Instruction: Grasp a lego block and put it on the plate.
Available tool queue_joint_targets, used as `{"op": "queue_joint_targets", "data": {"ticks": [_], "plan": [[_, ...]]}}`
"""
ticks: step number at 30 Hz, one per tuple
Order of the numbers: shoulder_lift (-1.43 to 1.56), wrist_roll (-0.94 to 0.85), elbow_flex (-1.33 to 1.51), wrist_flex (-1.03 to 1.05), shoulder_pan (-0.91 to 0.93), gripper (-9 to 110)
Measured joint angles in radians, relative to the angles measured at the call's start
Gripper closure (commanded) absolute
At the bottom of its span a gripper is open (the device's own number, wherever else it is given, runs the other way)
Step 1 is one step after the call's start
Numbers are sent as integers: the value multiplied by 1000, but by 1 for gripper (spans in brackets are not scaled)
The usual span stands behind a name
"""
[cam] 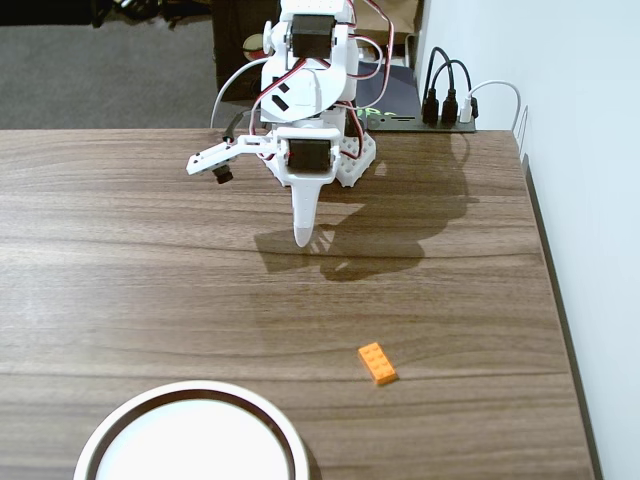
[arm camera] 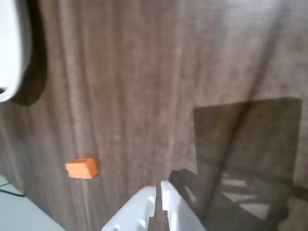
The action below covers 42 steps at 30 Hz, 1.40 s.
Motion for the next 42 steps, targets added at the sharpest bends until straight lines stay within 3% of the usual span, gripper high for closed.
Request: {"op": "queue_joint_targets", "data": {"ticks": [9,21,42], "plan": [[-175,-106,-101,-170,-11,101],[-479,-342,-307,-202,-61,101],[-914,-950,-624,-201,-81,101]]}}
